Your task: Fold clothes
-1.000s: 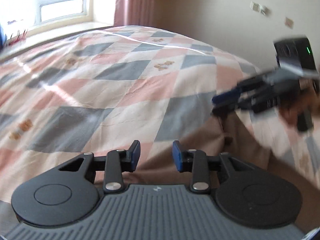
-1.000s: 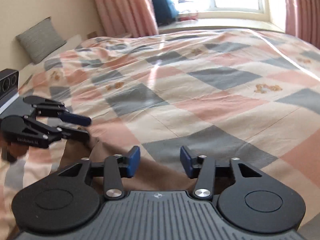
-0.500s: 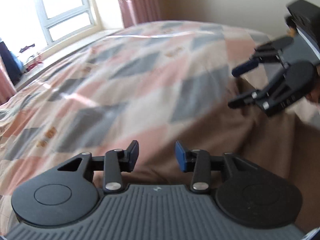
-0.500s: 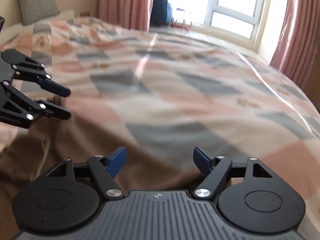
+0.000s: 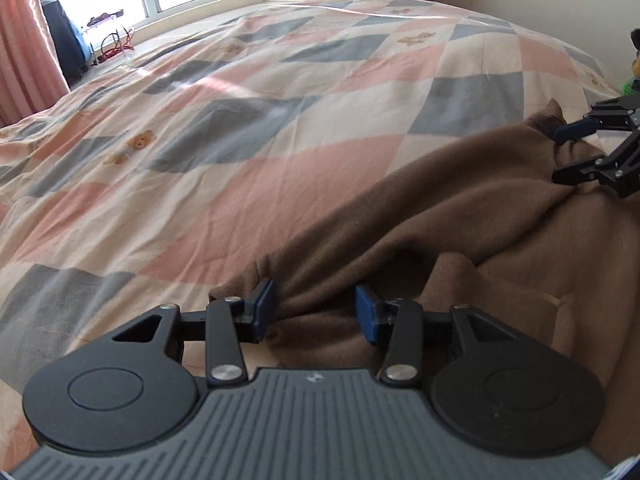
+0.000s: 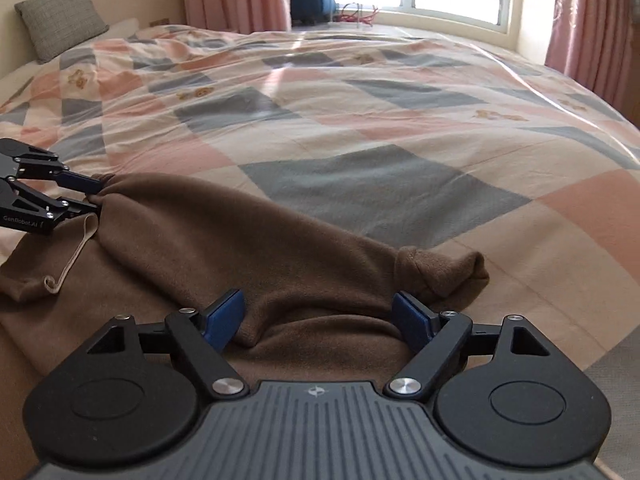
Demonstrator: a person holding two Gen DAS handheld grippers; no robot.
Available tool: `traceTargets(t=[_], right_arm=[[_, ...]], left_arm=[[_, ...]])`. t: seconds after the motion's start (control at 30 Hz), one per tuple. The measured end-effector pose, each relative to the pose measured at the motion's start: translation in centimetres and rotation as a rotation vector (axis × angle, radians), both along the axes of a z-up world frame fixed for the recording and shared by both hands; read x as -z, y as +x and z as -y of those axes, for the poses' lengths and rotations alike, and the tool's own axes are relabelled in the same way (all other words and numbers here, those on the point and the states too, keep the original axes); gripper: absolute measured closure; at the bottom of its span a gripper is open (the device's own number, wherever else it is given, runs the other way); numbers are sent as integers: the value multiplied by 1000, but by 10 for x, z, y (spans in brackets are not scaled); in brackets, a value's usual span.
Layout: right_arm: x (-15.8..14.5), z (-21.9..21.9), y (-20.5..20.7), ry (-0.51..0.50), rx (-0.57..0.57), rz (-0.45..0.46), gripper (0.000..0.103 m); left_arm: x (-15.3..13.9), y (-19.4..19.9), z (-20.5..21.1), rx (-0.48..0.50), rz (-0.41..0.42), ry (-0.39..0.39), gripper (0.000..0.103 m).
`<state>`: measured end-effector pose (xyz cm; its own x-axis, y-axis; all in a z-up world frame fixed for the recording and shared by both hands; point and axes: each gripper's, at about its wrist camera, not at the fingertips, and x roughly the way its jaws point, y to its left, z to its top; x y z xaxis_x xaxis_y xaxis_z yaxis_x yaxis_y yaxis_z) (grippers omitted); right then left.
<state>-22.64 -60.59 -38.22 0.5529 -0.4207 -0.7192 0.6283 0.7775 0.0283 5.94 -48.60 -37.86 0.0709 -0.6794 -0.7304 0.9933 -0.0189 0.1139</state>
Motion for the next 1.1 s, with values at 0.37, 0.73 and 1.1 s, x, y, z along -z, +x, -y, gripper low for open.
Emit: traceTargets(t=[0.37, 0.73, 1.1], right_arm=[[-4, -6, 8, 0, 38, -66, 20], [-67, -99, -73, -29, -60, -178, 26], [-43, -219, -172, -152, -335, -419, 34]], left_arm=[[-9, -50, 10, 74, -7, 1, 61], [-72, -42, -137, 49, 18, 48, 66], [-38, -127, -304, 199, 379, 198, 69]])
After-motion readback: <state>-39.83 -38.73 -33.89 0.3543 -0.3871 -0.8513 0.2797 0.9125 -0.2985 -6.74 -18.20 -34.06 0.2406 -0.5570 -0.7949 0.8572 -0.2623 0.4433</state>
